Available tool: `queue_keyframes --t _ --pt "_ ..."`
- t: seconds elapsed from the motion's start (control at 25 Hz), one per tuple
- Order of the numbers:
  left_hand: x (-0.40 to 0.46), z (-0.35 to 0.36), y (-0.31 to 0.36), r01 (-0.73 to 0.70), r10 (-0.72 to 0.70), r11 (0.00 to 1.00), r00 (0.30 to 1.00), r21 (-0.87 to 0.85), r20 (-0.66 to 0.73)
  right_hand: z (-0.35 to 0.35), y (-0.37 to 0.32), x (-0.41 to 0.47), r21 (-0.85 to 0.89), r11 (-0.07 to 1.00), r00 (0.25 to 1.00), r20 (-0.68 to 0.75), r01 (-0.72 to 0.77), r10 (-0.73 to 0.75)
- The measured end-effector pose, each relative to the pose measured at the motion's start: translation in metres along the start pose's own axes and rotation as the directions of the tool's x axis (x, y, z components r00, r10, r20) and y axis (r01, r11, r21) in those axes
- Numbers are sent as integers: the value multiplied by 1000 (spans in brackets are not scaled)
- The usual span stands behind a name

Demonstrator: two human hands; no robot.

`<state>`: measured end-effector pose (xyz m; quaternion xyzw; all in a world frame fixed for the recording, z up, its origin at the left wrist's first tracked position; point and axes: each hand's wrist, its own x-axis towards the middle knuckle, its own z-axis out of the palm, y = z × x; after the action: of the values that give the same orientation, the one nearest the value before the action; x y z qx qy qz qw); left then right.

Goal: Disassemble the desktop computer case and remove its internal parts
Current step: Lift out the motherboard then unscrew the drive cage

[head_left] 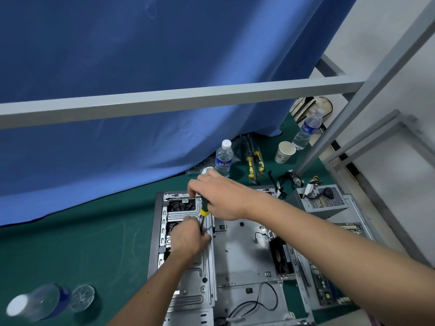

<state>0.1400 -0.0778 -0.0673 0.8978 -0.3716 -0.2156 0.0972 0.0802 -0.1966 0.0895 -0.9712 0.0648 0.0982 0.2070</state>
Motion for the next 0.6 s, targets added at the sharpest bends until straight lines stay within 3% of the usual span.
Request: queue_keyframes --t 0.12,0.24,0.32,0.4,0.48,0.52,0.56,0.6 --pt "8 -12 -5 -28 27 999 999 -26 -38 -8 13 -8 99 994 995 -83 -54 62" --pt "13 -23 -14 -61 57 997 996 -52 -66 -7 34 -27 216 957 969 -115 -192 220" --pt "11 -25 -18 -104 101 994 992 -39 -71 2 48 -45 372 880 921 -135 -295 365" --pt "9 -24 -20 -130 129 991 991 -19 -46 16 61 -65 509 773 826 -193 -377 530" --pt "5 -23 -20 -108 103 979 994 -173 -38 29 73 -84 705 573 666 -192 -417 721" --pt "3 -21 -18 -74 68 930 997 -360 -28 36 77 -95 837 391 597 -99 -383 796" --pt "0 -20 -14 -21 30 824 1000 -566 8 44 80 -105 933 167 579 52 -318 814" --pt "-3 -19 -8 40 8 679 998 -733 62 52 79 -115 966 -60 613 206 -250 762"
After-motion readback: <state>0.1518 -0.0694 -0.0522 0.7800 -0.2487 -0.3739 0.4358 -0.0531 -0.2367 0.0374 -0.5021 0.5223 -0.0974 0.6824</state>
